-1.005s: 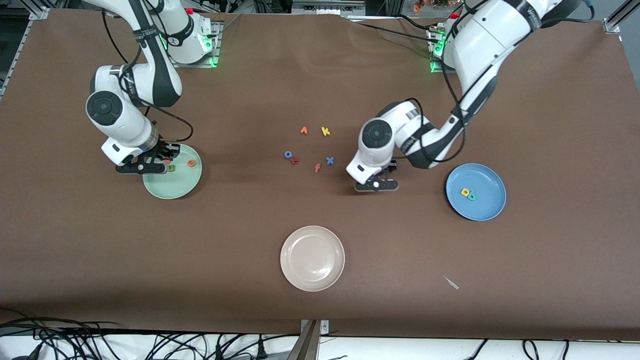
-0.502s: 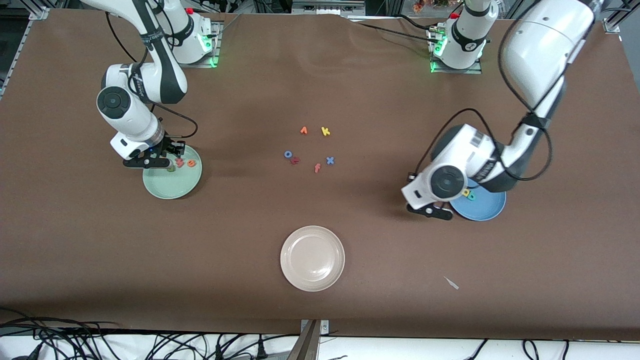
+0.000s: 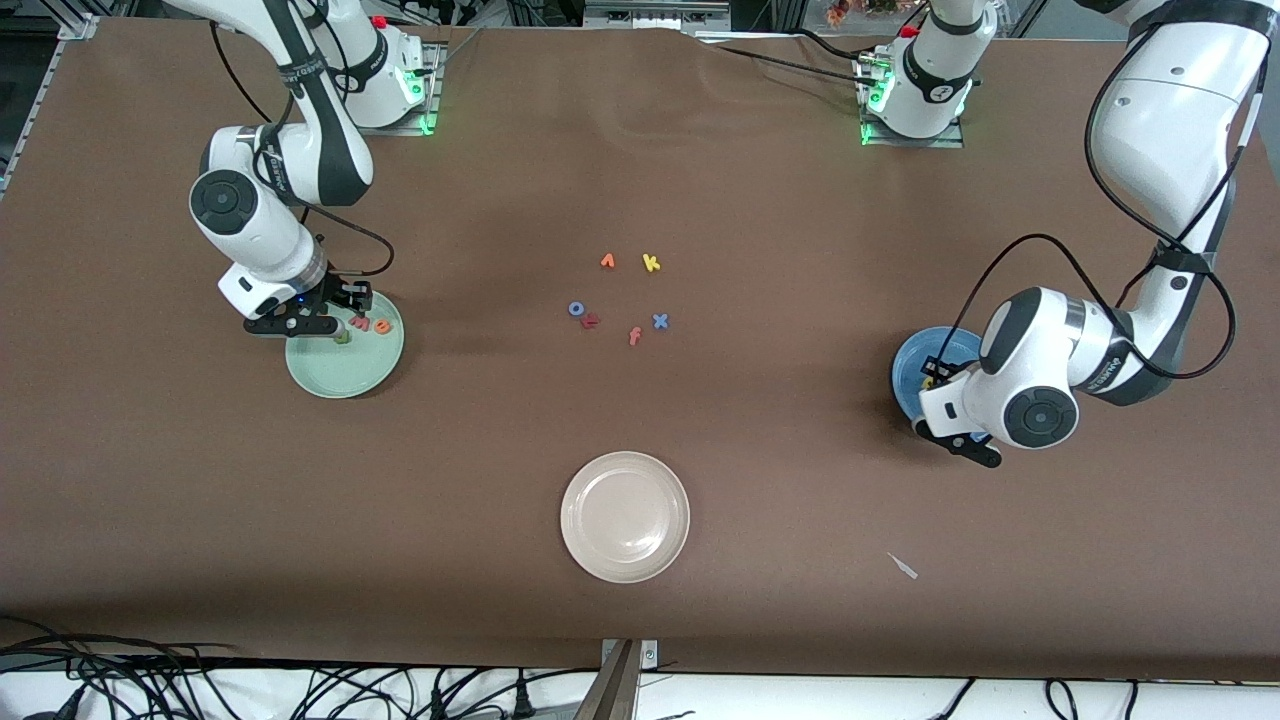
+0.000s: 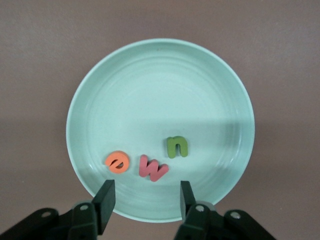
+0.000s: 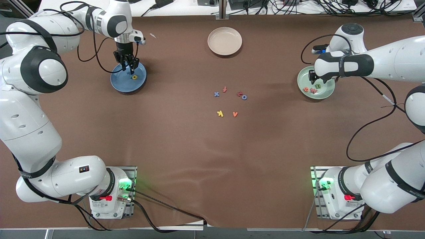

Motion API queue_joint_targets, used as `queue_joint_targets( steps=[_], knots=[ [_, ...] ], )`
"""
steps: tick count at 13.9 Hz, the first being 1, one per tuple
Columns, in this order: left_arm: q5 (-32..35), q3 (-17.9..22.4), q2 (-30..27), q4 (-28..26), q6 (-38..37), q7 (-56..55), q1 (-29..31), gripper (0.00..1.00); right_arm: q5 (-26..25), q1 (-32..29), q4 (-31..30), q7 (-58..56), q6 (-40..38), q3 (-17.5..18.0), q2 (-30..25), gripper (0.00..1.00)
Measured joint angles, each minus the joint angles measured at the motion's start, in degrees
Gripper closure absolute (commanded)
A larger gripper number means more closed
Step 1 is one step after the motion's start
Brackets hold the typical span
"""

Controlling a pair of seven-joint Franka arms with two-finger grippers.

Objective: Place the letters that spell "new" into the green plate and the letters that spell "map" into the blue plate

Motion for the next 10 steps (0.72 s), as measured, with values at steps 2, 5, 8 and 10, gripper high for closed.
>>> queue_joint_targets(
  steps=[2,5,8,10],
  knots=[
    [0.0,-0.2,0.0,0.6,0.0,0.0,-0.1,0.00,0.0,0.1,2.0,0.0,-2.3,0.0,-1.0,0.21],
    [0.0,-0.4,-0.4,3.9,-3.3,0.0,-0.3,0.00,0.0,0.2,10.1,0.0,-13.3,0.0,-2.0,0.01],
    [-0.5,-0.6,-1.7,7.0,-8.0,-0.2,-0.3,0.00,0.0,0.2,21.4,0.0,-26.2,0.0,-2.3,0.01],
    [-2.7,-0.7,-2.6,9.0,-10.5,-0.5,-0.3,0.00,0.0,0.2,29.4,0.0,-34.7,0.0,-2.4,0.01]
  ],
)
